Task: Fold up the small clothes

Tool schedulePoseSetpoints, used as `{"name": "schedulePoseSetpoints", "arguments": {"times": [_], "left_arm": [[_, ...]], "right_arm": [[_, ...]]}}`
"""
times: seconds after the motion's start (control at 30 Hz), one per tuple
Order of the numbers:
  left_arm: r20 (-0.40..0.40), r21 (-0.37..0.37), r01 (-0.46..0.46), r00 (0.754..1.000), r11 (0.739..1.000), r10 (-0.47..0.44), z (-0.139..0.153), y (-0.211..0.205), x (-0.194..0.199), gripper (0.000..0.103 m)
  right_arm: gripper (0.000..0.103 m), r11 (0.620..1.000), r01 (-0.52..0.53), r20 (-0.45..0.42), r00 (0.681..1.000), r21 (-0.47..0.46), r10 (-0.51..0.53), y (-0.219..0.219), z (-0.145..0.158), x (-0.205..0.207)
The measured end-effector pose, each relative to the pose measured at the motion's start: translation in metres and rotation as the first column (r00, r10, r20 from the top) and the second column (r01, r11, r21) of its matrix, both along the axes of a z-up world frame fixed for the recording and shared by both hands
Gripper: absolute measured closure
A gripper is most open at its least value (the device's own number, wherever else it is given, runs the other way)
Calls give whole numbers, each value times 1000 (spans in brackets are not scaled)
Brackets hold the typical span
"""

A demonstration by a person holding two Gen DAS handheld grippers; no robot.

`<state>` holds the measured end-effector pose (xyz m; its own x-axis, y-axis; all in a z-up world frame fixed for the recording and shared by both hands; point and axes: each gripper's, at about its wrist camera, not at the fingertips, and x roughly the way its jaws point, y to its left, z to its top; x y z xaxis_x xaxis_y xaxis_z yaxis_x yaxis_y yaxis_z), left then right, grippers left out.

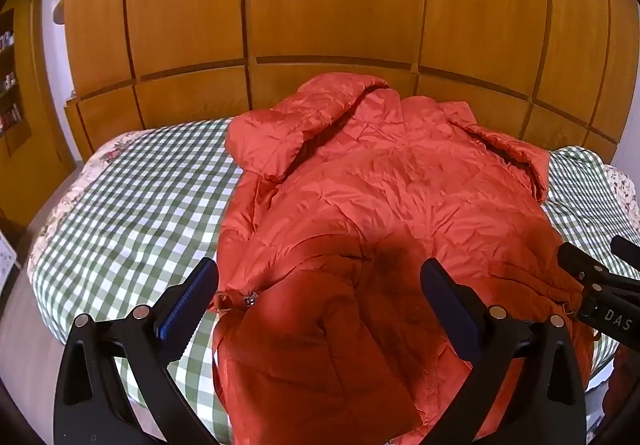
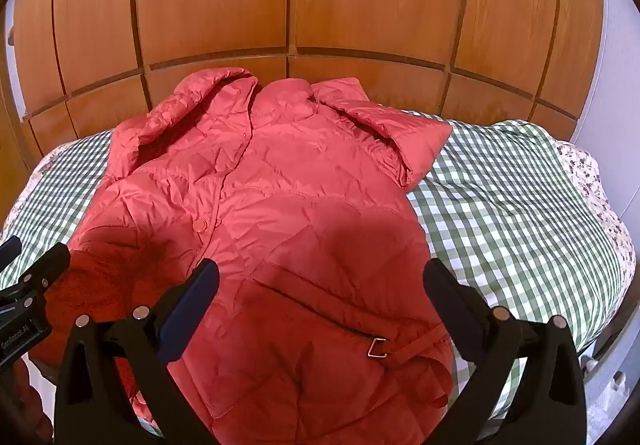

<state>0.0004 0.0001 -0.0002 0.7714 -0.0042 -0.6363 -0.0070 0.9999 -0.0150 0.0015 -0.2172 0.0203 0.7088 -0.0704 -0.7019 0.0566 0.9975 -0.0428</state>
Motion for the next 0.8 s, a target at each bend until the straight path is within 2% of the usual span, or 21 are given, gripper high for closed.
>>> {"name": "schedulePoseSetpoints", "arguments": {"times": [0.8], "left_arm": [[-6, 1, 2, 1000, 1000, -2, -4, -4, 1, 3]], "right_arm": [[2, 1000, -8, -28, 1000, 9, 9, 0, -9, 5]]}}
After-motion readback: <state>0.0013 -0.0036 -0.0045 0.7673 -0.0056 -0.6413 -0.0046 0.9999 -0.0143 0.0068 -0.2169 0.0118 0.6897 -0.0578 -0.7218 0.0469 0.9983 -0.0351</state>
